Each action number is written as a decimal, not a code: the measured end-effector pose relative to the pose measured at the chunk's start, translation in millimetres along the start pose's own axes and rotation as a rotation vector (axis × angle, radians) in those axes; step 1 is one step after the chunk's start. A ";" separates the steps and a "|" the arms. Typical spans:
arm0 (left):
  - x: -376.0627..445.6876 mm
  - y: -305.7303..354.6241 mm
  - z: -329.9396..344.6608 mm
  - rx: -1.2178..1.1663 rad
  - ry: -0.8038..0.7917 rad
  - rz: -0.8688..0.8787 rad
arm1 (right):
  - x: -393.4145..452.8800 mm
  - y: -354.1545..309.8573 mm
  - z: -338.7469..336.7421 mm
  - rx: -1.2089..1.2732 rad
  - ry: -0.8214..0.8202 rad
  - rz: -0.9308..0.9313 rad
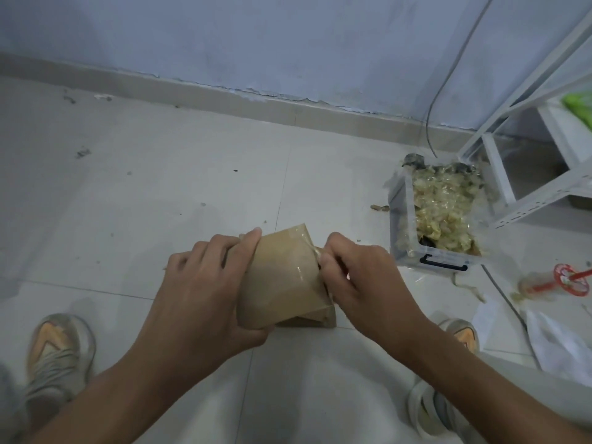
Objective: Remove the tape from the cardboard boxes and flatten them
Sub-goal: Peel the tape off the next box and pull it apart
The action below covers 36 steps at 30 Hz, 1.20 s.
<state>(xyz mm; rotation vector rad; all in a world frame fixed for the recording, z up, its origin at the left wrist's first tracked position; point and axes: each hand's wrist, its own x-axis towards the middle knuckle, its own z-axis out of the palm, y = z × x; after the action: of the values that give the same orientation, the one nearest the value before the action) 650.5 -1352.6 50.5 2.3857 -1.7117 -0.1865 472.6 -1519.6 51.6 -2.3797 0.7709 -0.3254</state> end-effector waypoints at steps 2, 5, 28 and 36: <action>1.0 0.2 -3.7 -0.019 0.013 0.006 | -4.3 -2.6 -3.6 0.203 0.029 0.050; 3.8 -0.6 -7.2 -0.053 0.023 0.020 | -5.9 -4.5 -7.8 0.399 0.025 0.126; -0.7 5.2 -6.0 -0.090 -0.045 0.016 | 12.3 -2.6 3.2 -0.320 -0.024 -0.146; -2.3 17.6 -3.8 -0.256 -0.077 -0.020 | 3.8 -16.1 11.6 -0.088 -0.051 -0.226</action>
<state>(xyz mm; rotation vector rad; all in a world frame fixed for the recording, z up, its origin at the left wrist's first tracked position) 634.3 -1355.5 58.3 2.2344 -1.5876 -0.4756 487.5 -1506.0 52.7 -2.5533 0.5028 -0.3271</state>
